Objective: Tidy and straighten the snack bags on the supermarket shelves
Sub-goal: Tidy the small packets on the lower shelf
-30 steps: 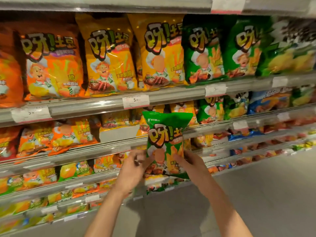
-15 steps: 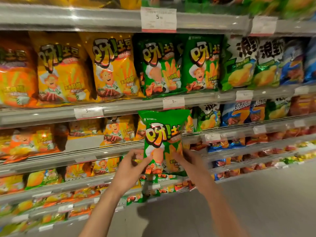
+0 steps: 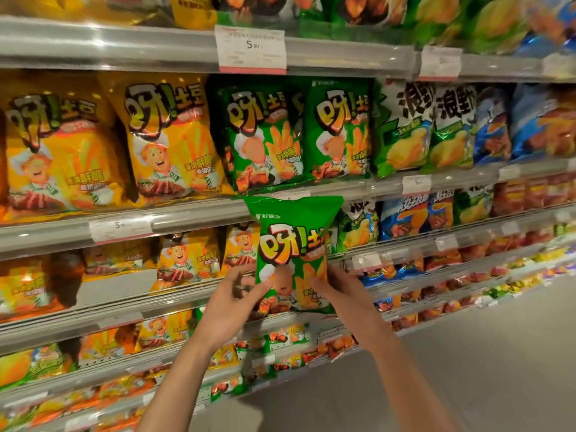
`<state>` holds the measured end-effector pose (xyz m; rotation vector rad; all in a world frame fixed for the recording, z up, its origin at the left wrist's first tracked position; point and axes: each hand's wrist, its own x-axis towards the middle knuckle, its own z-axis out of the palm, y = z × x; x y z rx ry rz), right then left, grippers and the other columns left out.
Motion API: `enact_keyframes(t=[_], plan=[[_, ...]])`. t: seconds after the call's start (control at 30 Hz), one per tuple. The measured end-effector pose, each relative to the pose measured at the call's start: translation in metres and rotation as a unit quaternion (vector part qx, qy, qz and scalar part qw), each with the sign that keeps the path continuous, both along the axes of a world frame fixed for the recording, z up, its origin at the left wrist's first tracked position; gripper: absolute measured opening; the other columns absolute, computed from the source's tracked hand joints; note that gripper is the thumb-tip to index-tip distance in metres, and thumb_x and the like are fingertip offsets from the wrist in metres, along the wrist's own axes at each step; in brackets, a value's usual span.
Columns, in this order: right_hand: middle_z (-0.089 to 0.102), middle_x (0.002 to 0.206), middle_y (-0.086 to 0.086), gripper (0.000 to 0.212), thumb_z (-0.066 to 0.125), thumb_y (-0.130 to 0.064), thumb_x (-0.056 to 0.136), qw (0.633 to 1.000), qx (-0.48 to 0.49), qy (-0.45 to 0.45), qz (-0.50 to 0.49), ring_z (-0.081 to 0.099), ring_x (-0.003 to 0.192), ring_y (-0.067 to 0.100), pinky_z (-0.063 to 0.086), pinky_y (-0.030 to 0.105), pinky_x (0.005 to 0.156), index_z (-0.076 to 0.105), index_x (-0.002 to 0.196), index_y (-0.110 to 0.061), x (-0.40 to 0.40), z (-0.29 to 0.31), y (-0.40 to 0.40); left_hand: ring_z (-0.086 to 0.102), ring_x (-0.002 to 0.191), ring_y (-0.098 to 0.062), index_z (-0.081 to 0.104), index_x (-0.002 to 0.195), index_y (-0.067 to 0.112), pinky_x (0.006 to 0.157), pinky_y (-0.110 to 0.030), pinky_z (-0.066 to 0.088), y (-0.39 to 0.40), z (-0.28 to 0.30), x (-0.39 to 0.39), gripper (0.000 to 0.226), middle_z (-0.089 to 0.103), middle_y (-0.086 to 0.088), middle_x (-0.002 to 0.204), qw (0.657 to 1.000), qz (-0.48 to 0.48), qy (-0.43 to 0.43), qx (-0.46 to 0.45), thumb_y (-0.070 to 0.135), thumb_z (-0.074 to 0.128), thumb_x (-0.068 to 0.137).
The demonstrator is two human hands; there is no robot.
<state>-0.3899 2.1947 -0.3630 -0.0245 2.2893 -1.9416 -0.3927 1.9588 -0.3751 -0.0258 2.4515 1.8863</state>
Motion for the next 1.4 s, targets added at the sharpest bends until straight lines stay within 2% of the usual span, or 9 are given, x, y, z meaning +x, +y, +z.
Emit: enact_keyframes(t=[0.13,0.3,0.43,0.57,0.7,0.83,0.97,1.2,1.4], plan=[[0.075,0.115,-0.018,0.026,0.07,-0.029,0.096,1.0,-0.021,-0.004,0.017,0.069,0.108,-0.002,0.049,0.011,0.084,0.068,0.121,-0.032,-0.018,-0.004,0.009,0.06,0.101,0.003,0.048,0.134,0.044,0.082,-0.017,0.048,0.009,-0.001,-0.008,0.065,0.055,0.024,0.116,1.0,0.004,0.001,-0.021,0.071,0.066,0.077],[0.074,0.117,-0.02,0.033,0.072,-0.027,0.095,0.998,-0.013,-0.022,0.06,0.066,0.107,-0.008,0.047,0.005,0.08,0.064,0.126,-0.034,-0.05,-0.008,0.035,0.069,0.099,-0.003,0.049,0.143,0.035,0.095,-0.031,0.055,0.038,-0.007,-0.019,0.078,0.061,0.013,0.129,0.998,0.027,-0.011,-0.053,0.073,0.066,0.076],[0.075,0.102,-0.025,0.027,0.073,-0.036,0.093,0.996,0.037,-0.021,0.073,0.066,0.097,-0.01,0.046,0.006,0.072,0.068,0.119,-0.036,-0.073,-0.02,0.062,0.07,0.089,0.005,0.049,0.131,0.043,0.068,-0.007,0.05,0.065,-0.011,-0.031,0.049,0.062,0.024,0.115,0.999,0.026,-0.006,-0.047,0.05,0.073,0.088],[0.074,0.105,-0.028,0.025,0.074,-0.041,0.091,0.994,0.048,-0.031,0.095,0.064,0.094,-0.015,0.043,0.012,0.078,0.068,0.115,-0.038,-0.09,-0.03,0.08,0.069,0.096,-0.002,0.052,0.134,0.041,0.074,-0.01,0.052,0.068,-0.017,-0.045,0.052,0.06,0.019,0.121,0.998,0.03,-0.031,-0.05,0.039,0.078,0.089],[0.075,0.109,-0.024,0.028,0.076,-0.035,0.09,0.996,0.029,-0.035,0.074,0.067,0.102,-0.006,0.045,0.016,0.084,0.068,0.116,-0.036,-0.097,-0.04,0.089,0.06,0.098,0.016,0.058,0.124,0.036,0.076,-0.006,0.049,0.055,-0.024,-0.062,0.045,0.061,0.019,0.113,0.991,0.109,0.008,-0.083,0.019,0.079,0.089],[0.075,0.108,-0.025,0.028,0.076,-0.028,0.091,0.996,0.02,-0.046,0.069,0.066,0.101,-0.01,0.045,0.011,0.081,0.067,0.117,-0.035,-0.097,-0.048,0.09,0.051,0.127,-0.026,0.052,0.142,0.013,0.108,-0.035,0.044,0.038,-0.031,-0.088,0.058,0.048,-0.01,0.136,0.956,0.213,0.014,-0.203,0.025,0.077,0.091],[0.073,0.109,-0.029,0.028,0.073,-0.027,0.094,0.996,0.037,-0.038,0.073,0.064,0.1,-0.014,0.047,0.002,0.075,0.065,0.12,-0.035,-0.089,-0.052,0.091,0.035,0.136,-0.032,0.049,0.145,0.007,0.113,-0.038,0.033,0.032,-0.037,-0.109,0.065,0.044,-0.018,0.143,0.935,0.242,0.033,-0.258,0.032,0.076,0.091],[0.074,0.119,-0.016,0.035,0.074,-0.032,0.092,0.995,0.055,-0.042,0.073,0.065,0.116,0.002,0.048,0.034,0.103,0.065,0.126,-0.032,-0.074,-0.063,0.088,0.054,0.111,-0.038,0.059,0.12,0.005,0.098,-0.048,0.044,0.015,-0.038,-0.13,0.055,0.069,-0.017,0.108,0.918,0.227,-0.005,-0.324,0.05,0.07,0.091],[0.075,0.12,-0.011,0.033,0.075,-0.031,0.094,0.996,0.032,-0.049,0.067,0.066,0.117,0.005,0.049,0.038,0.105,0.068,0.126,-0.033,-0.067,-0.065,0.083,0.062,0.059,-0.027,0.068,0.087,0.004,0.063,-0.04,0.053,0.011,-0.03,-0.131,0.043,0.062,-0.006,0.06,0.929,0.234,0.088,-0.273,0.046,0.081,0.083]])
